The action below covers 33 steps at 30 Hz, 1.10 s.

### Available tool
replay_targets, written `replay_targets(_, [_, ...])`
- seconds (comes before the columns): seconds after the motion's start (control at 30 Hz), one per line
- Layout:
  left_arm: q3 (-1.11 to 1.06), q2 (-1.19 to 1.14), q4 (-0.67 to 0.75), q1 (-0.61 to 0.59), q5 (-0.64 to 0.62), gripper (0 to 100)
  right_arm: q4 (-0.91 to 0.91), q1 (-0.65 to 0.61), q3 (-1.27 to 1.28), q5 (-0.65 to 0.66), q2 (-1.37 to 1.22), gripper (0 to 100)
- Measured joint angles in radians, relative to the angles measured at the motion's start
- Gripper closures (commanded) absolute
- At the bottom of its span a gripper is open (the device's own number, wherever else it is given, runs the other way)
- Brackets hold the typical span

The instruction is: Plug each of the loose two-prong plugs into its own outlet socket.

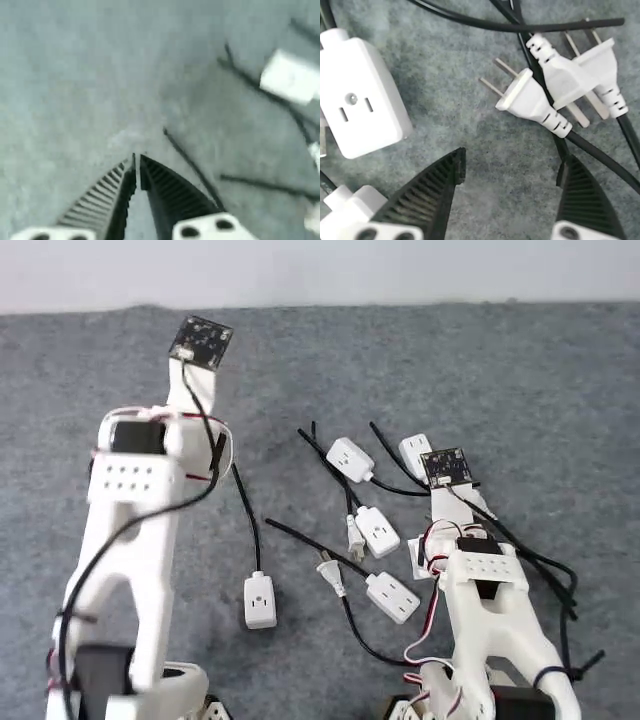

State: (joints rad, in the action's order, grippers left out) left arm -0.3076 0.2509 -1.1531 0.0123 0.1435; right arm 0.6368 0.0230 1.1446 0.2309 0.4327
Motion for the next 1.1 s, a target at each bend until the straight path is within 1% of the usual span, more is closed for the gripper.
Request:
replay_targets(0.17, [-0.356, 0.351, 0.292, 0.057, -0.008, 98, 0.000, 0.000, 0.000, 0.000, 0.000, 70.6])
replay_targets(0.23, [-0.505, 0.519, 0.364, 0.087, -0.008, 98, 0.000, 0.000, 0.000, 0.000, 0.000, 70.6])
replay_targets(0.3, [-0.621, 0.683, 0.384, 0.112, -0.008, 98, 0.000, -0.002, 0.000, 0.000, 0.000, 70.6])
replay_targets(0.43, [-0.796, 0.982, 0.385, 0.124, -0.008, 98, 0.000, 0.000, 0.000, 0.000, 0.000, 70.6])
replay_targets(0.57, [-0.954, 1.203, 0.341, 0.123, 0.000, 98, 0.000, -0.002, 0.000, 0.000, 0.000, 70.6])
replay_targets(0.7, [-1.099, 1.326, 0.304, 0.114, 0.060, 96, 0.002, 0.000, 0.000, 0.000, 0.000, 70.6])
replay_targets(0.87, [-1.188, 1.353, 0.318, 0.091, 0.069, 85, 0.011, -0.002, 0.000, 0.000, 0.000, 70.5])
replay_targets(0.93, [-1.198, 1.356, 0.319, 0.091, 0.055, 83, 0.021, 0.003, -0.005, 0.000, 0.000, 70.5])
replay_targets(1.0, [-1.198, 1.359, 0.321, 0.077, 0.044, 83, 0.098, 0.008, -0.054, 0.000, 0.000, 70.5])
replay_targets(1.1, [-1.198, 1.359, 0.321, 0.054, 0.041, 83, 0.319, -0.009, -0.212, -0.002, 0.000, 70.5])
